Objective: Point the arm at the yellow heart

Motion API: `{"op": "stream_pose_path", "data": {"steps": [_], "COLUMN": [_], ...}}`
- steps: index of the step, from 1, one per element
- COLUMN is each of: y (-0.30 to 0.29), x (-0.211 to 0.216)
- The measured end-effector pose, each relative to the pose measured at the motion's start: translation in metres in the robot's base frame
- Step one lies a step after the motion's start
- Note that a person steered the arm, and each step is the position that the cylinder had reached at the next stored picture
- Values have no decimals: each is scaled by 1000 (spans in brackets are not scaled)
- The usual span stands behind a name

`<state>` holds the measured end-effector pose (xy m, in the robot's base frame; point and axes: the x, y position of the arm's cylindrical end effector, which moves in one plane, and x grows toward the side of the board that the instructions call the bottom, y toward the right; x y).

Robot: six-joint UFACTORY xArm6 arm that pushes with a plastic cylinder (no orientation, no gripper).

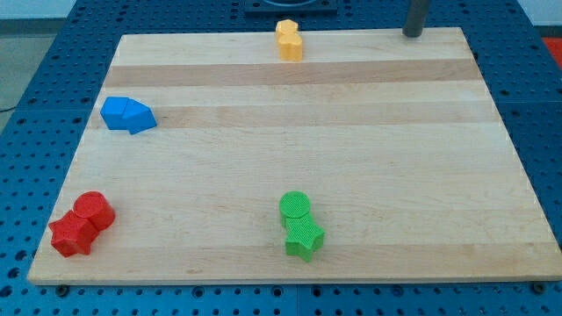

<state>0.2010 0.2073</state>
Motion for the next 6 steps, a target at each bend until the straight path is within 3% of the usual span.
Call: {"op": "stream_pose_path", "data": {"steps": [3,6], "y": [-21,-92], "x": [0,4]}}
